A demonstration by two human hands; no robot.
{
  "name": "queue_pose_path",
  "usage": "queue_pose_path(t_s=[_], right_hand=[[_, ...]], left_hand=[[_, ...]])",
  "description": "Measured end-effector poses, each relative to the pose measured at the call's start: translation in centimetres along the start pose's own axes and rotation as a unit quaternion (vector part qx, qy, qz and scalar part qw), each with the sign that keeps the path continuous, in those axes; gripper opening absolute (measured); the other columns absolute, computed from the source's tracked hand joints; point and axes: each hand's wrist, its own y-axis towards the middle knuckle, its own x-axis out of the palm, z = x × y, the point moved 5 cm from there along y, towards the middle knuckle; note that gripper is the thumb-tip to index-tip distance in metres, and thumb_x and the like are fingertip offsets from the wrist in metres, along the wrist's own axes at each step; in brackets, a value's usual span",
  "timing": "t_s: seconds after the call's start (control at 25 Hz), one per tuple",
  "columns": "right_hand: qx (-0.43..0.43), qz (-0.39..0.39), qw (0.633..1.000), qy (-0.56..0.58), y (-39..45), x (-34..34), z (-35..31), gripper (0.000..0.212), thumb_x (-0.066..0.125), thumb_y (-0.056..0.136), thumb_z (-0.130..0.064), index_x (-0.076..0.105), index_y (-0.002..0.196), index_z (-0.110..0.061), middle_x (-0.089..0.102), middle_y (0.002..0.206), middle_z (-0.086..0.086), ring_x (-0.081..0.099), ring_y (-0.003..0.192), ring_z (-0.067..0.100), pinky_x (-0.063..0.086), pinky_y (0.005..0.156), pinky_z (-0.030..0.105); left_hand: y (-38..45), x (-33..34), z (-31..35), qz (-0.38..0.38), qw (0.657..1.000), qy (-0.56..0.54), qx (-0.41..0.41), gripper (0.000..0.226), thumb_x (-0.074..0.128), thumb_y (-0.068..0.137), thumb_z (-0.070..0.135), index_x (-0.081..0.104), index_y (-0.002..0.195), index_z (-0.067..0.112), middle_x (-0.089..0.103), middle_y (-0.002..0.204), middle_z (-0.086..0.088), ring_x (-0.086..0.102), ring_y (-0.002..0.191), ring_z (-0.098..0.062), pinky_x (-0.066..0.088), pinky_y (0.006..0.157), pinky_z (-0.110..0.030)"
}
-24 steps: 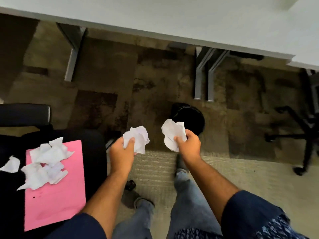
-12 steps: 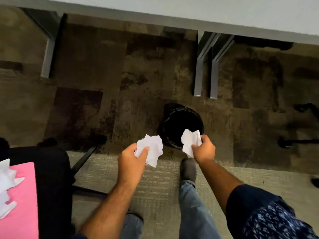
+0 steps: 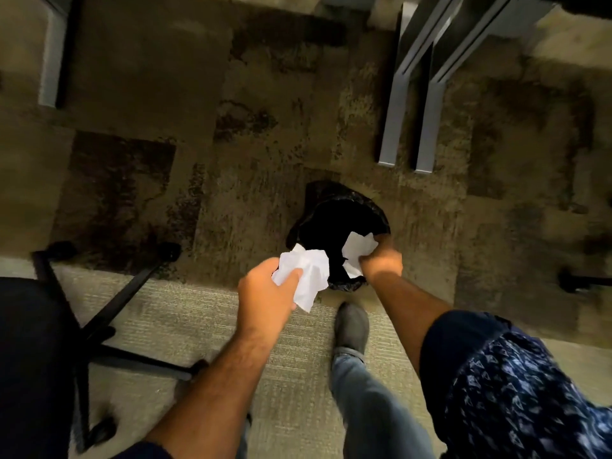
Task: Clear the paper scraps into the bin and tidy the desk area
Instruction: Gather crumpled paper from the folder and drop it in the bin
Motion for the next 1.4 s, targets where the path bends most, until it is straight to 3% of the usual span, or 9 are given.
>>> queue_pose_path(t_s=[0.08, 0.24, 0.32, 0.44, 0.68, 0.76, 0.84, 1.08, 1.4], right_hand=[[0.006, -0.024, 1.000, -0.003, 1.4, 0.6, 0.4, 0.054, 0.067, 0.096, -0.013, 0.048, 0.147, -0.006, 0.062, 0.140, 0.025, 0.061, 0.129, 0.043, 0.052, 0.102, 0.043], [0.026, -0.074, 0.996, 0.053, 3.0, 1.5, 0.6, 0.065, 0.075, 0.098, -0.025, 0.046, 0.152, -0.004, 0.058, 0.151, 0.019, 0.057, 0.138, 0.037, 0.047, 0.110, 0.037], [0.044, -0.082, 0.980, 0.175, 3.1, 1.6, 0.7, 0.057, 0.072, 0.100, -0.020, 0.049, 0.150, -0.006, 0.062, 0.144, 0.017, 0.060, 0.134, 0.036, 0.051, 0.105, 0.038], [0.069, -0.098, 0.899, 0.420, 1.7, 0.6, 1.5, 0.037, 0.068, 0.100, -0.007, 0.060, 0.136, -0.008, 0.069, 0.117, 0.011, 0.067, 0.114, 0.032, 0.056, 0.083, 0.031], [0.074, -0.062, 0.885, 0.455, -2.3, -2.9, 7.8, 0.015, 0.066, 0.103, -0.016, 0.071, 0.117, -0.015, 0.075, 0.101, 0.000, 0.070, 0.088, 0.011, 0.057, 0.072, 0.026], [0.079, -0.064, 0.883, 0.459, -4.1, -3.4, 9.5, 0.011, 0.068, 0.102, -0.017, 0.073, 0.112, -0.017, 0.075, 0.098, -0.001, 0.071, 0.087, 0.010, 0.056, 0.073, 0.027], [0.079, -0.071, 0.878, 0.468, -5.2, -3.7, 10.3, 0.011, 0.069, 0.101, -0.016, 0.074, 0.111, -0.018, 0.077, 0.097, 0.000, 0.072, 0.086, 0.010, 0.057, 0.072, 0.026], [0.062, -0.081, 0.866, 0.490, -5.3, -4.5, 7.7, 0.018, 0.057, 0.108, -0.019, 0.074, 0.111, -0.012, 0.078, 0.106, 0.005, 0.069, 0.087, 0.014, 0.055, 0.075, 0.029], [0.012, -0.084, 0.871, 0.485, -7.0, -4.0, 1.9, 0.017, 0.061, 0.107, -0.023, 0.075, 0.106, -0.014, 0.079, 0.106, 0.008, 0.070, 0.087, 0.015, 0.056, 0.073, 0.029]], left_hand=[[0.3, 1.3, -0.3, 0.000, 1.000, 0.012, 0.001, 0.009, 0.077, 0.087, 0.026, 0.074, 0.081, 0.018, 0.073, 0.074, 0.006, 0.074, 0.073, -0.024, 0.063, 0.055, -0.045], [0.7, 3.3, -1.3, 0.001, 0.999, 0.039, -0.004, 0.006, 0.080, 0.085, 0.023, 0.074, 0.086, 0.022, 0.073, 0.074, 0.014, 0.065, 0.063, 0.000, 0.050, 0.048, -0.024], [1.1, 4.3, -1.8, -0.004, 0.999, 0.042, -0.026, 0.008, 0.079, 0.086, 0.020, 0.073, 0.089, 0.022, 0.075, 0.080, 0.010, 0.070, 0.072, -0.007, 0.060, 0.052, -0.033], [2.6, 5.8, -2.3, -0.011, 0.996, 0.063, -0.059, 0.014, 0.080, 0.086, 0.017, 0.067, 0.089, 0.022, 0.073, 0.090, 0.007, 0.073, 0.081, -0.017, 0.066, 0.063, -0.045], [5.6, 10.9, -3.0, -0.020, 0.989, 0.080, -0.121, 0.021, 0.077, 0.084, 0.004, 0.063, 0.084, 0.020, 0.074, 0.096, -0.009, 0.074, 0.078, -0.027, 0.066, 0.058, -0.049], [6.9, 12.8, -2.4, -0.018, 0.985, 0.133, -0.104, 0.018, 0.071, 0.086, 0.006, 0.067, 0.101, 0.015, 0.073, 0.101, -0.014, 0.074, 0.084, -0.036, 0.067, 0.068, -0.050], [8.4, 14.9, -1.6, -0.026, 0.982, 0.170, -0.081, 0.029, 0.066, 0.088, 0.008, 0.063, 0.117, 0.012, 0.072, 0.108, -0.017, 0.074, 0.092, -0.040, 0.065, 0.077, -0.048], [9.9, 18.6, -0.5, -0.089, 0.970, 0.215, -0.066, 0.046, 0.065, 0.090, 0.009, 0.055, 0.134, 0.015, 0.068, 0.130, -0.009, 0.067, 0.115, -0.032, 0.057, 0.089, -0.034], [6.0, 13.4, -0.2, -0.041, 0.977, 0.208, 0.028, 0.036, 0.074, 0.086, 0.014, 0.072, 0.121, 0.023, 0.073, 0.124, 0.001, 0.069, 0.112, -0.022, 0.055, 0.097, -0.032]])
